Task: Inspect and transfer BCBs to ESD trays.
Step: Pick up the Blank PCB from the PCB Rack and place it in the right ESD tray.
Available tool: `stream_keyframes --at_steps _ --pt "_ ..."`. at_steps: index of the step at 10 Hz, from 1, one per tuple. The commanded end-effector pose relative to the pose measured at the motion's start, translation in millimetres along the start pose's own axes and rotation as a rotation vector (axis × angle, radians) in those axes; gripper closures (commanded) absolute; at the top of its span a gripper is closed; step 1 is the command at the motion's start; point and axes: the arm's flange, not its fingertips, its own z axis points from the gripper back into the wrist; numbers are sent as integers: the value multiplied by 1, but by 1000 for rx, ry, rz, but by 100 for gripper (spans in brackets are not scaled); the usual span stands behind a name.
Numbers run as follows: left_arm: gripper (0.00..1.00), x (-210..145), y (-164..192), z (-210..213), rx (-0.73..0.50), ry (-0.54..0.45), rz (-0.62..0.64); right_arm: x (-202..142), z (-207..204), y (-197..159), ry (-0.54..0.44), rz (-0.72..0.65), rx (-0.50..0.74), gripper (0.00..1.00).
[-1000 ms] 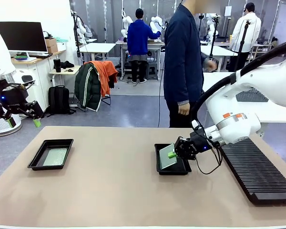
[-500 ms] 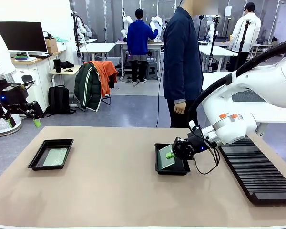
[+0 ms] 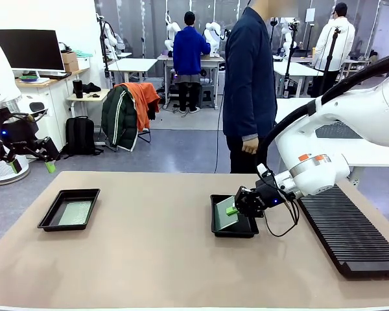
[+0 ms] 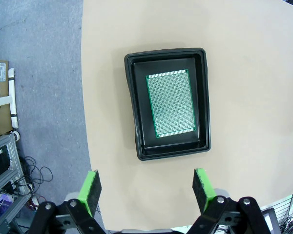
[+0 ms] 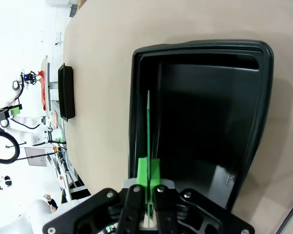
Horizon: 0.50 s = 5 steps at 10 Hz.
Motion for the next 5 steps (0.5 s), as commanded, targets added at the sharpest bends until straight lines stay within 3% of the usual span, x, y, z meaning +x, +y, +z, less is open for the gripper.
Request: stream_keyframes --at_steps 1,3,5 --pt "0 -2 0 -2 1 -7 -4 -2 1 0 1 -1 3 97" --pt "0 -2 0 -2 1 -7 -4 0 0 0 0 0 0 97" --pt "0 -2 0 -2 1 -7 -4 3 6 7 -17 -24 -70 78"
